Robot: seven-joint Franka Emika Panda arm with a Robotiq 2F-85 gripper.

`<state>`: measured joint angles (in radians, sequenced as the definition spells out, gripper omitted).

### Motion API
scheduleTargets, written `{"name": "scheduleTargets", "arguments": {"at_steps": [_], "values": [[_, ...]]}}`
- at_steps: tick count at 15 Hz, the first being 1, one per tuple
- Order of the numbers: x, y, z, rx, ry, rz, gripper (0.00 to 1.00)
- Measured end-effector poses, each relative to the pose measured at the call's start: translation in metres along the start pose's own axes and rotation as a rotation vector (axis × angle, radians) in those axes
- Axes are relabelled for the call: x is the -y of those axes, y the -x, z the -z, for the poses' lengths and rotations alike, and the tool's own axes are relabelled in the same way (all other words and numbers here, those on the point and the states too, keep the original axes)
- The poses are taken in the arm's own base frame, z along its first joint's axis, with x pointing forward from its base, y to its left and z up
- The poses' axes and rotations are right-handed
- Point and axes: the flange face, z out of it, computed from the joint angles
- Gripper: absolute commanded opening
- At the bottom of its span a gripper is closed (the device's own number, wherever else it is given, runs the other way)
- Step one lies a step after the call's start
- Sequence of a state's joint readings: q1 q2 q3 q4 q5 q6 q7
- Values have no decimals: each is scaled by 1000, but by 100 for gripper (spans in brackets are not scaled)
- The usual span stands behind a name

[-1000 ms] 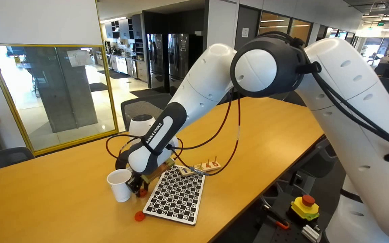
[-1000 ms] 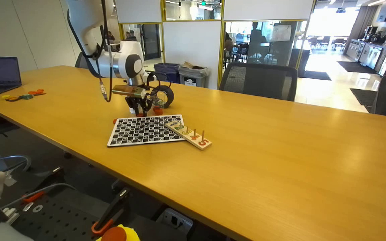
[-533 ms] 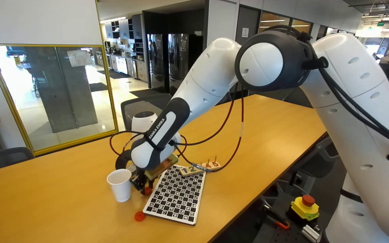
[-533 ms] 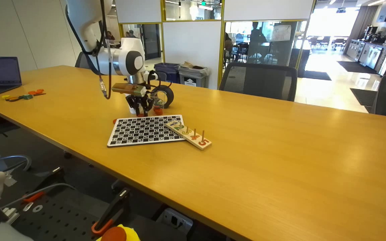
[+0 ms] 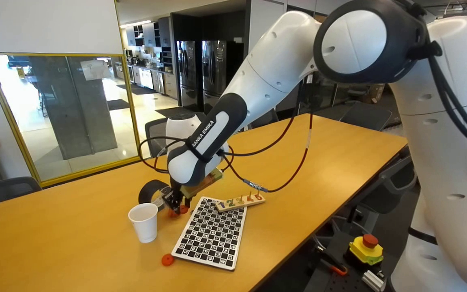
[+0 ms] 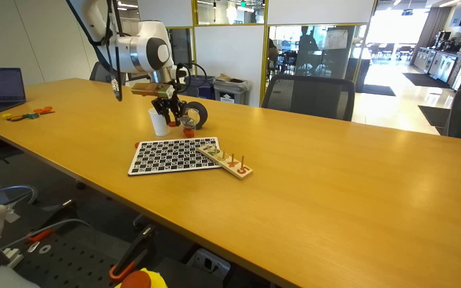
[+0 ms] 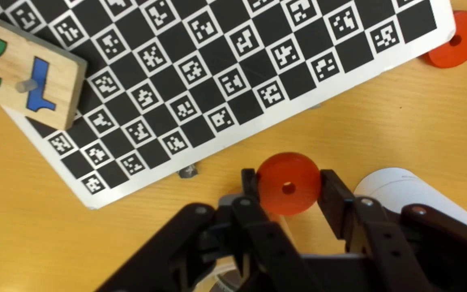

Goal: Pick up the orange tokens from the table and put it in the colourless cup. Pick up the blue token and put it in the white cup.

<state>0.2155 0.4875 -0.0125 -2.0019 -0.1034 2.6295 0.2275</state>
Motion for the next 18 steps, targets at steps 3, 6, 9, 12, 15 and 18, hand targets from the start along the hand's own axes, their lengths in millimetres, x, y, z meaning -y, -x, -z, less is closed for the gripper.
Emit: {"name": "scheduleTargets", "arguments": {"at_steps": [3, 6, 9, 12, 15, 18], "values": [[-8, -6, 29, -66, 13, -42, 17], [-17, -17, 52, -132, 7, -66, 17], [-22, -27, 62, -168, 1, -77, 17], [-24, -35, 62, -180, -5, -85, 17], [-23, -43, 54, -175, -20, -91, 17], [-21, -47, 42, -157, -44, -92, 67]]}}
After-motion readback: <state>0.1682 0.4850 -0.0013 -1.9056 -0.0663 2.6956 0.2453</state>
